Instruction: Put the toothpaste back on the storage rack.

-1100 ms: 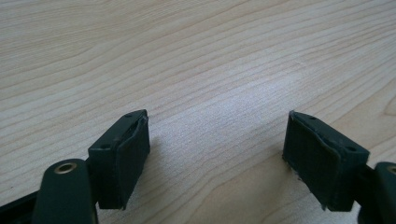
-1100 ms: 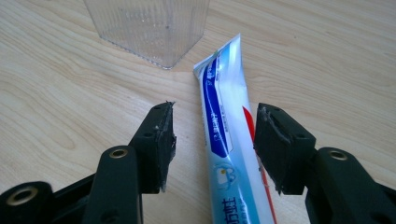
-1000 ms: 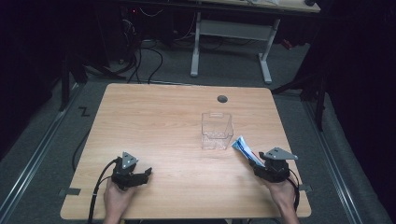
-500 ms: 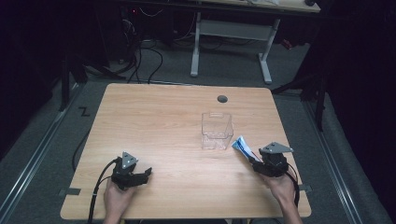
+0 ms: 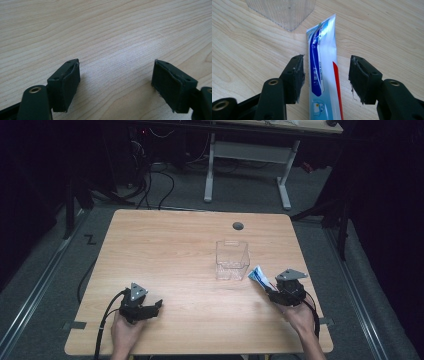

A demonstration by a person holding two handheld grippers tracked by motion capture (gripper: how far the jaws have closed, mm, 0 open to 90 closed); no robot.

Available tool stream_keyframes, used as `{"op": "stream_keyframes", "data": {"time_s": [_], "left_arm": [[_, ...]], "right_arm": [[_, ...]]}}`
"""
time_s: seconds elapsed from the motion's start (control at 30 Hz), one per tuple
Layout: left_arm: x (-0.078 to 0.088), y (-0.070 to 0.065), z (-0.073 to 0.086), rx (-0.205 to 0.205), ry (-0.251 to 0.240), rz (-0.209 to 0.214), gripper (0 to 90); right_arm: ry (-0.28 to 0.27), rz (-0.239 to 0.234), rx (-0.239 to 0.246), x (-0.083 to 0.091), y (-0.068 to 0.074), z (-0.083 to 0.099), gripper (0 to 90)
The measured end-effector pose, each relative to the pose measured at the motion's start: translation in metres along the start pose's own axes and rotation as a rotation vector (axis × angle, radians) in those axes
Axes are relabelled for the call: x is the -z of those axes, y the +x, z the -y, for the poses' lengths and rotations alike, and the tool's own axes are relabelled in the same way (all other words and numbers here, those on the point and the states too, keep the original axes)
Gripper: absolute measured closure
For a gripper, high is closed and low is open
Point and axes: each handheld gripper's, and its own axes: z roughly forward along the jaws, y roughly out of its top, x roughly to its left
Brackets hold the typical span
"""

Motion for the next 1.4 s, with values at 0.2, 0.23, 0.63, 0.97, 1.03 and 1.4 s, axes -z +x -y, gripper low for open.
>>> {"op": "stream_keyframes", "data": {"time_s": [0.2,0.23,0.63,0.97,1.03,1.4], "left_arm": [[0.0,0.0,0.0,0.001,-0.001,0.0,23.1],[0.0,0.0,0.0,0.0,0.0,0.0,23.1],[0.0,0.0,0.0,0.003,-0.002,0.001,23.1],[0.0,0.0,0.0,0.005,-0.002,0.003,23.2],[0.0,0.0,0.0,0.005,-0.002,0.003,23.2],[0.0,0.0,0.0,0.005,-0.002,0.003,23.2]], "right_arm": [[0.027,-0.002,0.01,-0.004,0.0,-0.005,45.4],[0.032,-0.005,0.008,-0.005,0.0,-0.005,45.3],[0.115,0.0,0.038,-0.019,0.0,-0.011,44.4],[0.194,0.013,0.059,-0.038,0.002,-0.017,44.9],[0.221,0.019,0.059,-0.043,0.002,-0.018,45.4],[0.279,0.0,0.048,-0.056,0.0,-0.018,49.8]]}}
